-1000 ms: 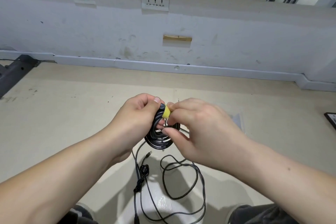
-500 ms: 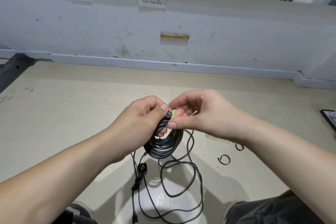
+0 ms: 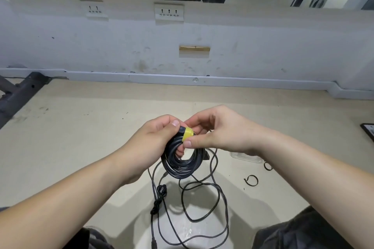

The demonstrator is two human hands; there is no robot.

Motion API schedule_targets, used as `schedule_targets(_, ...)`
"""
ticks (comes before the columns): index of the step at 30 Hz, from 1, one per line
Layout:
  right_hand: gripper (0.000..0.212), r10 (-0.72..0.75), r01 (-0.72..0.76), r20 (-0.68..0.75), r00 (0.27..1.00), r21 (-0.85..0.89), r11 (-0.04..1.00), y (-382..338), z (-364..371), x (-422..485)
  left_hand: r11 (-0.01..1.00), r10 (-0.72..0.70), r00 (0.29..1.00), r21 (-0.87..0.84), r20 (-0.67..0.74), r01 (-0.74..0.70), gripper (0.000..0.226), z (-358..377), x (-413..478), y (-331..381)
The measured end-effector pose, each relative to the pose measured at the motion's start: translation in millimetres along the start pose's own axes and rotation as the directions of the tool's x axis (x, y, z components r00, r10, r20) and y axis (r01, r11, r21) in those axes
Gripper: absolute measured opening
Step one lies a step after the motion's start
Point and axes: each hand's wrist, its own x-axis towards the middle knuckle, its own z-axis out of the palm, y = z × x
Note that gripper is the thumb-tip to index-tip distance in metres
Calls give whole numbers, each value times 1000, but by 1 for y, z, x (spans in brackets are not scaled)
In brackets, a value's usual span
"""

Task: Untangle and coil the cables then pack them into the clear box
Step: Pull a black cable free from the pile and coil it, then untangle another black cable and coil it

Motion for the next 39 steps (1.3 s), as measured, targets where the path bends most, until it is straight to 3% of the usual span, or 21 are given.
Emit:
schedule_targets(7,27,14,-37,-111,994,-207,978,11,4,-7,993,-113,993,39,28,112,22,13,7,0)
schedule_targets(10,8,-28,-39,-199,980,-326,945,22,4,-10,985,-140,990,98,-22,142,35,22,18,1)
schedule_targets(13,7,15,-119,-301,954,-330,937,37,3,-14,975,-159,982,140,-106,173,44,34,27,-1)
schedule_targets(15,9,103,-204,-399,911,-218,954,50,0,-15,969,-179,975,147,-128,197,43,41,33,-5)
schedule_targets(17,15,256,-273,-466,847,32,961,63,-6,-16,965,-189,975,165,-115,206,38,48,40,-13)
schedule_targets(19,21,413,-320,-482,773,266,909,73,-16,-17,961,-174,976,192,-129,197,34,57,47,-20)
schedule_targets(23,14,605,-341,-492,626,525,780,94,-46,-15,948,-213,972,220,-101,231,27,77,62,-33)
schedule_targets(26,15,699,-304,-502,509,655,692,121,-74,-5,943,-234,968,221,-86,248,18,92,77,-43)
schedule_targets(29,35,767,-268,-466,440,747,608,156,-95,10,942,-258,963,203,-76,269,13,105,97,-52)
schedule_targets(35,54,864,-120,-416,283,879,462,239,-129,51,930,-322,945,168,-57,327,14,114,152,-84)
schedule_targets(39,49,882,-45,-409,235,902,430,286,-150,82,913,-374,923,139,-94,384,9,121,197,-111)
